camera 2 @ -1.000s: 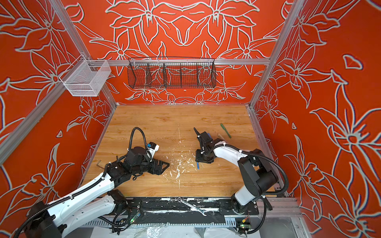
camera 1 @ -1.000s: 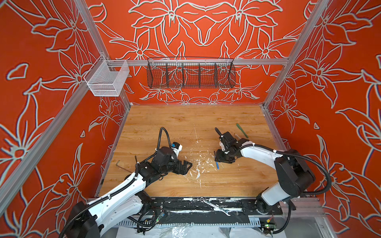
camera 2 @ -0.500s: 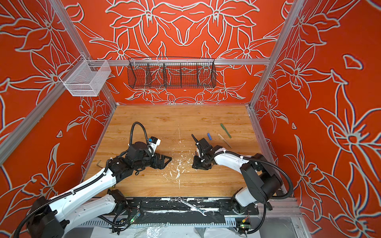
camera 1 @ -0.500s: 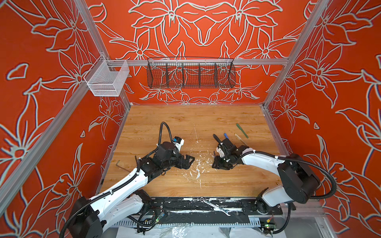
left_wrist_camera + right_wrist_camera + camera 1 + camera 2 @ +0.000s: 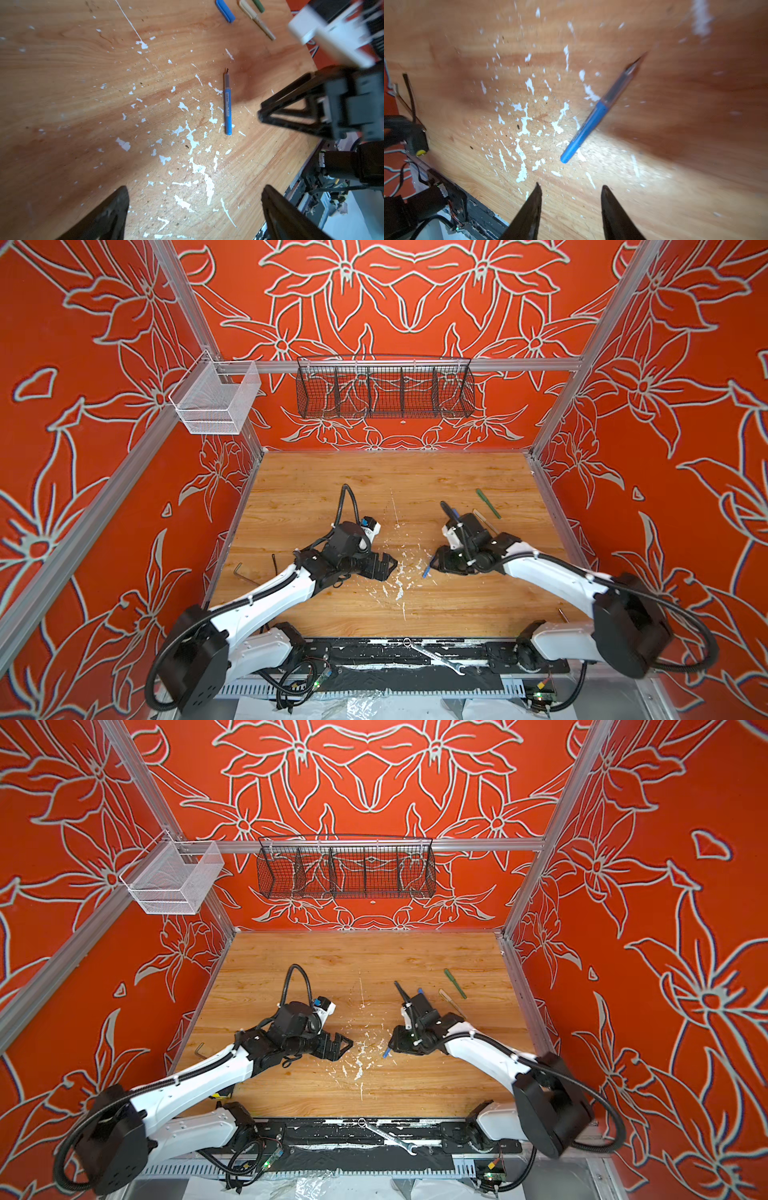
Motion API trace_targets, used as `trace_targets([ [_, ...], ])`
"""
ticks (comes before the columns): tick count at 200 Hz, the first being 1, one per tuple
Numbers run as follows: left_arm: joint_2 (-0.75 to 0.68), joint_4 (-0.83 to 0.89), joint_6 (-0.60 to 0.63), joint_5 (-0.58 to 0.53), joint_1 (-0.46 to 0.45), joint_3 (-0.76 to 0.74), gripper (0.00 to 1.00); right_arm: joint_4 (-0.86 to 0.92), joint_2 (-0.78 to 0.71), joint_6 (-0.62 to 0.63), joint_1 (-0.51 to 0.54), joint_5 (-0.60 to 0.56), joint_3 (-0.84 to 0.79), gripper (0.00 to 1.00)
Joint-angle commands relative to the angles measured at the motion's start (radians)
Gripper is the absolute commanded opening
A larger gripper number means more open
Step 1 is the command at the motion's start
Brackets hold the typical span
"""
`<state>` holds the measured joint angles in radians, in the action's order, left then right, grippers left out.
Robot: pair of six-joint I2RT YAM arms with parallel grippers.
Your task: Insert the pens into the pen caps
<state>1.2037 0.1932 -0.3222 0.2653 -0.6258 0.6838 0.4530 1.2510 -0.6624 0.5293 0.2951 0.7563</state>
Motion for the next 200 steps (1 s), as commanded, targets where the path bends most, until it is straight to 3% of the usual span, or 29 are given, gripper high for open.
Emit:
trace_targets([
  [1,0.107,0.006,0.109,0.037,-0.041,0.104,1.00,0.068,-0.129,0.036,-0.108,-0.051,-0.012,0.50],
  [30,0.271,0.075,0.199,0.030,-0.099,0.246,0.98,0.106,-0.139,0.103,-0.185,-0.045,0.054,0.50],
  [67,0.456,0.204,0.238,-0.040,-0.208,0.384,0.86,0.138,-0.088,0.163,-0.207,-0.056,0.106,0.48],
  [123,0.566,0.174,0.145,-0.173,-0.296,0.431,0.74,0.098,-0.157,0.150,-0.237,-0.044,0.022,0.46],
  [200,0.658,0.173,0.120,-0.212,-0.340,0.525,0.68,0.059,-0.210,0.145,-0.293,-0.019,-0.032,0.43],
])
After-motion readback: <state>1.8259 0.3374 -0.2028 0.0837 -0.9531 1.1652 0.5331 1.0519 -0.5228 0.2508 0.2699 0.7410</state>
